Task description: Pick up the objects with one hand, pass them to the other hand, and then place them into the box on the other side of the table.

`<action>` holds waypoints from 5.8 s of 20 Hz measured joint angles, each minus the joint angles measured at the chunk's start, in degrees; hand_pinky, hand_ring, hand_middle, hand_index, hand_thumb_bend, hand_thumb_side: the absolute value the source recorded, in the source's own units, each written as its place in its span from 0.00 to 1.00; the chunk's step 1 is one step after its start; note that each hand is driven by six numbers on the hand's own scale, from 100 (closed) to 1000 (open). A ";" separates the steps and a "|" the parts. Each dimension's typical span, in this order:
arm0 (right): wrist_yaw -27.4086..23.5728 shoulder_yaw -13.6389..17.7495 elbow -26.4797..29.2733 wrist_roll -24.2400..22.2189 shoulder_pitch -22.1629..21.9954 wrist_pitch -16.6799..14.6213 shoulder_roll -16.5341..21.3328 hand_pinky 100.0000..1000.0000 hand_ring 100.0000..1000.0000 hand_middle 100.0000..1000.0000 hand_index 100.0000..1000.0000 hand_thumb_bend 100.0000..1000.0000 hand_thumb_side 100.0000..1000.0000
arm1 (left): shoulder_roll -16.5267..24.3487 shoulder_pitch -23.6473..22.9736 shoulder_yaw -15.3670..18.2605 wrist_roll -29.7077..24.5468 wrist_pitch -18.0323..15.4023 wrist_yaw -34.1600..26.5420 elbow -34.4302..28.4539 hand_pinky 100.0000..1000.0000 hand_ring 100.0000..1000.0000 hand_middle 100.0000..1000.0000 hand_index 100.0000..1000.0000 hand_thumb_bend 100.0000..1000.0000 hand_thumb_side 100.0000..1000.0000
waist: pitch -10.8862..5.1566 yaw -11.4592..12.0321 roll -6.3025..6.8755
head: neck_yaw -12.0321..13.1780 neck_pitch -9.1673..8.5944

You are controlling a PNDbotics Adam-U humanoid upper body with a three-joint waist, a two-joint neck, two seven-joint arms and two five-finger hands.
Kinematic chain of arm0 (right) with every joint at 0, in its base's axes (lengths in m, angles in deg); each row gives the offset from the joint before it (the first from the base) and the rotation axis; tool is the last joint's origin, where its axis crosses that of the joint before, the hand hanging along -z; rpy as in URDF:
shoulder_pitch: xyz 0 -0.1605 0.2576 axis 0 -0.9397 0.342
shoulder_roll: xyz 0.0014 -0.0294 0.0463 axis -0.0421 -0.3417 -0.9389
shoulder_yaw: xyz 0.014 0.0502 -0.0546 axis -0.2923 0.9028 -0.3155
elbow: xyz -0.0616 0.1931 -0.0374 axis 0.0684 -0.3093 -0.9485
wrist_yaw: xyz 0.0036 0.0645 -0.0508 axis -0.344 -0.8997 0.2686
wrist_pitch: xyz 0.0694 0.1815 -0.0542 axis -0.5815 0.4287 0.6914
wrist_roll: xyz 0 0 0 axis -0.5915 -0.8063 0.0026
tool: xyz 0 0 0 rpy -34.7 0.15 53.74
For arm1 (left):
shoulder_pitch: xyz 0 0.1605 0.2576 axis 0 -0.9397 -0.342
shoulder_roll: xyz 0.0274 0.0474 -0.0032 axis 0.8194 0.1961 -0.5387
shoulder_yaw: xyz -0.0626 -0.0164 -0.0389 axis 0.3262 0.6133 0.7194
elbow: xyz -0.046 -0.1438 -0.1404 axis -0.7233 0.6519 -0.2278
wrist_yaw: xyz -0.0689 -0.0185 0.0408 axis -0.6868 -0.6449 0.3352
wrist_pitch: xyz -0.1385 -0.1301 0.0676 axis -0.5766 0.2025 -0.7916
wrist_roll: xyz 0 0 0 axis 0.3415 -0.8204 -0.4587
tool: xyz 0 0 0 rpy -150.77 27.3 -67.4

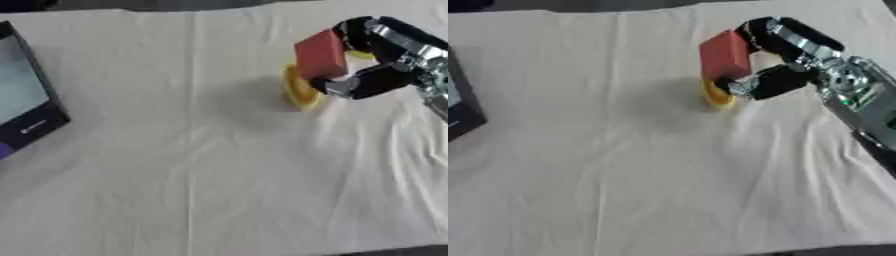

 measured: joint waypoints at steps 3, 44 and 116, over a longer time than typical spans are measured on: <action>0.63 -1.07 0.64 -0.09 1.32 0.94 -1.26 0.79 0.51 0.46 0.51 0.32 0.00 | 1.62 1.82 -1.45 -4.51 1.64 2.66 -1.94 0.81 0.83 0.79 0.82 0.98 0.34 | -0.19 0.12 0.00 | 0.20 0.00; 8.27 -11.96 2.28 -4.84 14.02 9.71 -14.02 0.78 0.51 0.47 0.52 0.33 0.00 | 1.30 19.40 -14.66 -27.03 8.14 8.04 -3.27 0.80 0.82 0.79 0.81 0.90 0.40 | -2.14 1.22 0.04 | 2.27 0.00; 26.87 -18.10 -3.63 -3.64 21.39 15.46 -28.42 0.77 0.53 0.50 0.54 0.30 0.00 | -11.48 33.31 -26.06 -33.44 16.12 27.68 8.08 0.75 0.73 0.69 0.68 0.70 0.23 | -3.21 2.33 1.00 | 4.85 0.00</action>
